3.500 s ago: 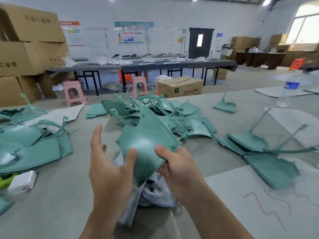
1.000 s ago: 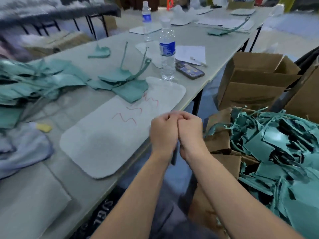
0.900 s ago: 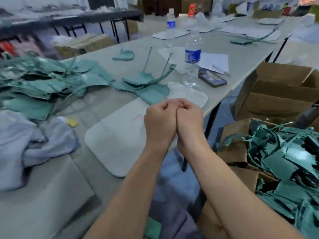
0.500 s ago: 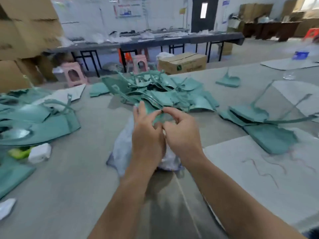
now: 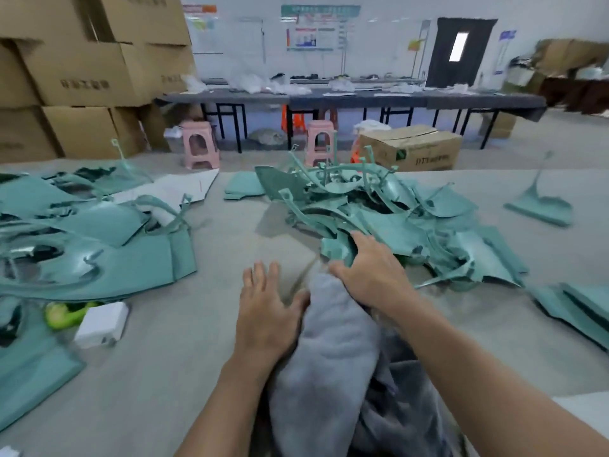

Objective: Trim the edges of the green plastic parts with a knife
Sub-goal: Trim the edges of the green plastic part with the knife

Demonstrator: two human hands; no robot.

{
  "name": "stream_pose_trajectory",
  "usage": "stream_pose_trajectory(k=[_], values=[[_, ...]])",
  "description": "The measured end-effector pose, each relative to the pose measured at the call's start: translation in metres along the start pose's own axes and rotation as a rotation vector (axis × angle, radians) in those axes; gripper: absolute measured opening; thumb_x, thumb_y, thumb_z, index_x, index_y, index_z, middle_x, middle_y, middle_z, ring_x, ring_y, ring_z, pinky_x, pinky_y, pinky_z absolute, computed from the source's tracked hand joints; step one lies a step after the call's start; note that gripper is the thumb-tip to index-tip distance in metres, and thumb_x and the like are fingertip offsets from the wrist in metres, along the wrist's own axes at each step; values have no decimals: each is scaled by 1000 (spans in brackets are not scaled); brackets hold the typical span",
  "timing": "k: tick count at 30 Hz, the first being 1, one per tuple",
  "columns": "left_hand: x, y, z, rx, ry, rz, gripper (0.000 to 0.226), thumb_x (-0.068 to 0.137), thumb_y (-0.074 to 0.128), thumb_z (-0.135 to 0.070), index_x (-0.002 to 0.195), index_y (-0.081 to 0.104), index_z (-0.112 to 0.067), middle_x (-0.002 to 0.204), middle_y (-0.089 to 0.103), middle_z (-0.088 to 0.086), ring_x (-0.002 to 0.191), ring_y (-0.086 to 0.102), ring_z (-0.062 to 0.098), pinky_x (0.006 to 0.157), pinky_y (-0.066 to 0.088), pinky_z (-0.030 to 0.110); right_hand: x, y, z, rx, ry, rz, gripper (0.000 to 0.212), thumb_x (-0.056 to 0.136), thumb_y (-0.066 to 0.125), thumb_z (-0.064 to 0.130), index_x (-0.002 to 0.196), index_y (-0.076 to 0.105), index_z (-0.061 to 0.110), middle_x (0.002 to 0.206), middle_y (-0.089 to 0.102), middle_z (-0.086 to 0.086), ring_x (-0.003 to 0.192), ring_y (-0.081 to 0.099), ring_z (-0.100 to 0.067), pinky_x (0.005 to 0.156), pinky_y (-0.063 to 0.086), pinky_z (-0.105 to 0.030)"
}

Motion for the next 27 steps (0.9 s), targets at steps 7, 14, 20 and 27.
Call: stream_pose_trajectory(k=[7,14,20,27], values=[[-3,-8,-11,-177,69,-4,56,98,49,-49,149,48,-26,161,35,-5,153,18,11,126,12,37,5,11,20,-307,-21,-128,48,96,43,22,145,46,23,139,55,-6,125,50,-30,101,37,-46],[-62,-2,-100,1,536,185,43,88,46,-63,107,69,-33,107,70,-13,104,55,6,105,41,36,1,-53,15,-179,62,-442,31,95,51,13,121,64,25,56,43,6,54,40,-22,61,28,-32],[-74,17,-97,211,571,673,99,71,78,-59,151,24,-44,158,24,-19,148,16,2,125,5,31,-31,-67,-7,-6,103,-547,31,97,44,20,114,69,27,75,68,-3,75,60,-35,64,37,-34],[-37,-24,-70,141,403,276,51,76,67,1,123,66,-19,123,65,-1,114,62,19,99,47,24,-73,-72,-49,110,62,-662,20,94,47,23,85,64,28,57,54,7,59,47,-29,55,26,-32]])
Point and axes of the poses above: each hand's wrist, its own x-axis towards the middle knuckle, its own y-axis out of the palm, z = x × y, the point moved 5 cm from there along x, towards the middle knuckle
